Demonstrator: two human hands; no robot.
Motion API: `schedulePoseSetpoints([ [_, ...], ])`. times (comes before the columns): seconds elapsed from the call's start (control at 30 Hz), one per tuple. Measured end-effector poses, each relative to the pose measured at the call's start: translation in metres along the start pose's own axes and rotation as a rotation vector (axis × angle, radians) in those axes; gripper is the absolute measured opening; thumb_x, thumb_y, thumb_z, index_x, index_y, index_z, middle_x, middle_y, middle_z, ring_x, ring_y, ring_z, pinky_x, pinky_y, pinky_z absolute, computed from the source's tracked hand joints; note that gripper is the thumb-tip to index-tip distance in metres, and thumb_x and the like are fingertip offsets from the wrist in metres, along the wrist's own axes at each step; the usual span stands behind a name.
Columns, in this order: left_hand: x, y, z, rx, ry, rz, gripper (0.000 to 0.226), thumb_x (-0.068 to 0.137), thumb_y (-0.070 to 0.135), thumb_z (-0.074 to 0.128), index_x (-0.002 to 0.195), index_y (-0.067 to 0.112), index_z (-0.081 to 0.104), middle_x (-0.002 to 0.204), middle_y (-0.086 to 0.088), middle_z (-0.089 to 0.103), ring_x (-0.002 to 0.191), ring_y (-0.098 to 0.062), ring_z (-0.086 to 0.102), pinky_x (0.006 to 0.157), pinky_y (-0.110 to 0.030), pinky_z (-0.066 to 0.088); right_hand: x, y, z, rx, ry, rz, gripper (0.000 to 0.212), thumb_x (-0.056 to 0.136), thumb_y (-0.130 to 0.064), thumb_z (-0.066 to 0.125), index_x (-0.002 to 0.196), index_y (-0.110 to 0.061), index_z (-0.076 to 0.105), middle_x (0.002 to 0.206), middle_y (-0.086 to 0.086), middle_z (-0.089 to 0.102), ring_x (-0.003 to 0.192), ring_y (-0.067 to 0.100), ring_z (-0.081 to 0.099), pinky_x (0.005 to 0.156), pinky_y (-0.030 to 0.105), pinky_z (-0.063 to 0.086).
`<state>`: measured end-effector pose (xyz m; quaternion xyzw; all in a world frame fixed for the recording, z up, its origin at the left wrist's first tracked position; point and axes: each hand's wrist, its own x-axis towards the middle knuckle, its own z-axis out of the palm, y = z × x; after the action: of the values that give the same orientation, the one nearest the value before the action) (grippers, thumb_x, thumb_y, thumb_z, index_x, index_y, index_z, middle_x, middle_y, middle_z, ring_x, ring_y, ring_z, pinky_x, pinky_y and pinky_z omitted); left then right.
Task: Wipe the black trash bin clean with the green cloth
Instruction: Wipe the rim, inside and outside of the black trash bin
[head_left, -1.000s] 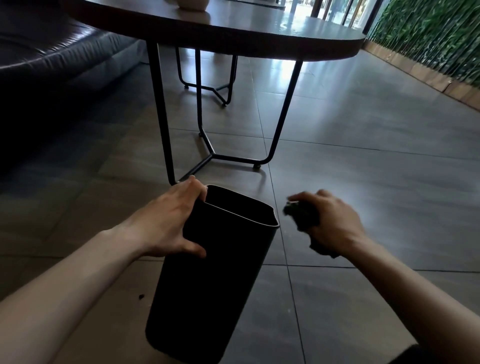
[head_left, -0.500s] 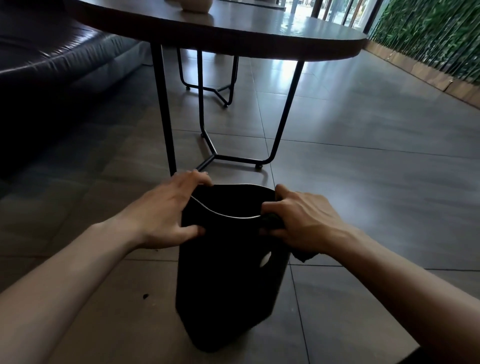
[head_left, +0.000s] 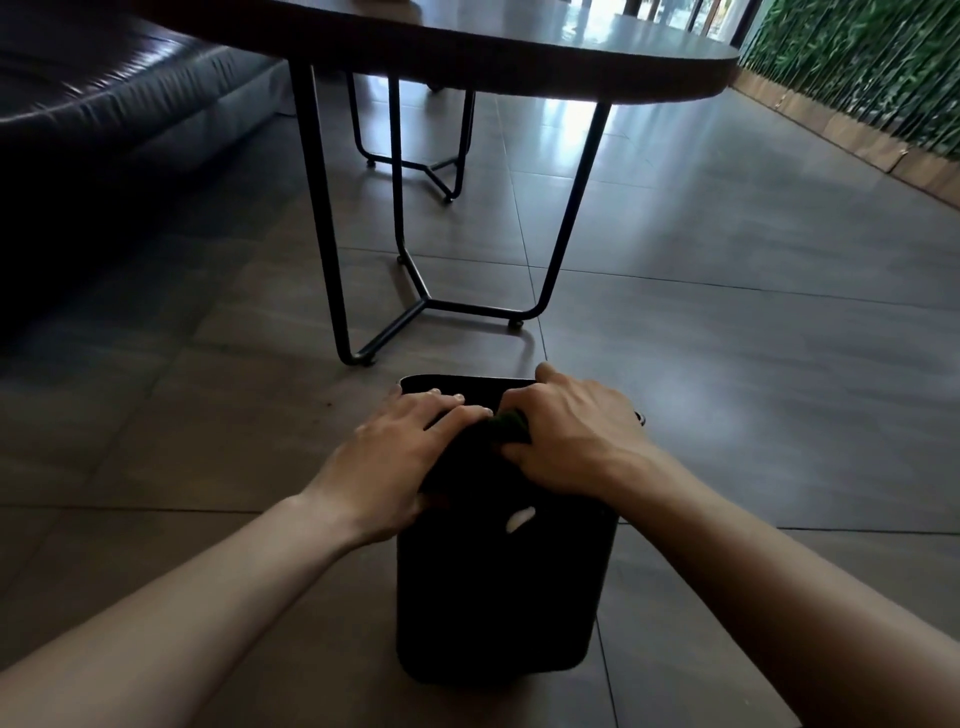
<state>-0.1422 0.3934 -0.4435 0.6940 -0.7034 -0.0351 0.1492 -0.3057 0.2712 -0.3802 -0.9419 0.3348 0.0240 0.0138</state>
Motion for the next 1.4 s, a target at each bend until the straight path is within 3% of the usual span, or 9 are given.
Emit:
schedulePoseSetpoints([
  [0.23,-0.009,-0.012,-0.001,-0.110,0.009,-0.091,0.087,0.075,0.033,0.082,0.146,0.049,0.033,0.156,0.016,0.039,0.147,-0.011,0.028,0.118,-0.041,0.032,-0.033,0.020,0.039,0.513,0.422,-0.153,0.047,0.091,-0.051,0.066,0.135,-0.038,0.059,0.113,-0.011,0.054,0.100,0.014,0.060,0.080,0.038,0.056],
  [0.37,-0.005,-0.011,-0.002,-0.156,0.020,-0.115,0.090,0.073,0.027,0.086,0.144,0.049,0.035,0.156,0.016,0.038,0.147,-0.011,0.028,0.114,-0.041,0.038,-0.043,0.014,0.077,0.573,0.720,-0.141,0.054,0.088,-0.046,0.069,0.131,-0.022,0.048,0.126,-0.005,0.051,0.112,0.017,0.052,0.091,0.021,0.047],
  [0.53,0.000,-0.015,0.002,-0.168,0.038,-0.101,0.086,0.072,0.020,0.085,0.144,0.039,0.041,0.154,0.009,0.043,0.146,-0.016,0.033,0.118,-0.043,0.031,-0.055,0.003,0.158,-0.009,0.514,-0.352,0.056,0.084,-0.045,0.071,0.131,-0.020,0.051,0.155,0.009,0.046,0.150,0.038,0.032,0.113,0.053,0.040],
  [0.63,0.002,-0.017,0.006,-0.190,0.047,-0.105,0.089,0.069,0.022,0.089,0.143,0.038,0.043,0.153,0.010,0.044,0.146,-0.016,0.032,0.121,-0.040,0.027,-0.074,0.005,0.199,-0.182,0.378,-0.505,0.060,0.089,-0.046,0.057,0.143,-0.020,0.049,0.167,0.010,0.029,0.157,0.040,0.016,0.122,0.055,0.025],
  [0.77,0.003,-0.018,0.008,-0.209,0.048,-0.102,0.090,0.067,0.022,0.090,0.142,0.039,0.043,0.152,0.011,0.044,0.147,-0.015,0.032,0.122,-0.038,0.025,-0.086,0.022,0.216,-0.449,0.311,-0.837,0.052,0.096,-0.029,0.066,0.145,-0.027,0.048,0.166,0.008,0.032,0.155,0.038,0.025,0.122,0.053,0.031],
  [0.87,0.004,-0.021,0.010,-0.219,0.053,-0.111,0.090,0.067,0.023,0.090,0.142,0.040,0.042,0.152,0.010,0.044,0.148,-0.015,0.031,0.122,-0.036,0.023,-0.069,0.039,0.186,-0.360,0.440,-0.773,0.040,0.101,-0.024,0.057,0.141,-0.027,0.055,0.163,0.008,0.041,0.153,0.037,0.032,0.118,0.054,0.039],
  [1.07,0.009,-0.023,0.010,-0.218,0.052,-0.118,0.091,0.067,0.022,0.090,0.142,0.041,0.042,0.153,0.012,0.043,0.150,-0.012,0.025,0.118,-0.024,0.011,-0.029,0.040,0.127,0.091,0.704,-0.133,0.056,0.091,-0.014,0.069,0.146,-0.015,0.057,0.163,0.014,0.039,0.155,0.041,0.024,0.121,0.058,0.031],
  [1.27,0.009,-0.025,0.012,-0.213,0.050,-0.109,0.090,0.068,0.024,0.090,0.142,0.040,0.042,0.153,0.013,0.043,0.152,-0.011,0.023,0.120,-0.026,0.011,-0.086,0.017,0.217,-0.350,0.355,-0.840,0.044,0.104,-0.024,0.051,0.147,-0.027,0.052,0.158,0.002,0.048,0.150,0.034,0.037,0.116,0.049,0.042],
  [1.4,0.009,-0.025,0.012,-0.244,0.059,-0.115,0.090,0.068,0.024,0.090,0.142,0.042,0.042,0.152,0.015,0.043,0.152,-0.010,0.022,0.119,-0.027,0.013,-0.073,0.038,0.199,-0.363,0.394,-0.877,0.040,0.104,-0.020,0.053,0.143,-0.027,0.056,0.153,0.002,0.053,0.146,0.033,0.044,0.117,0.049,0.041],
])
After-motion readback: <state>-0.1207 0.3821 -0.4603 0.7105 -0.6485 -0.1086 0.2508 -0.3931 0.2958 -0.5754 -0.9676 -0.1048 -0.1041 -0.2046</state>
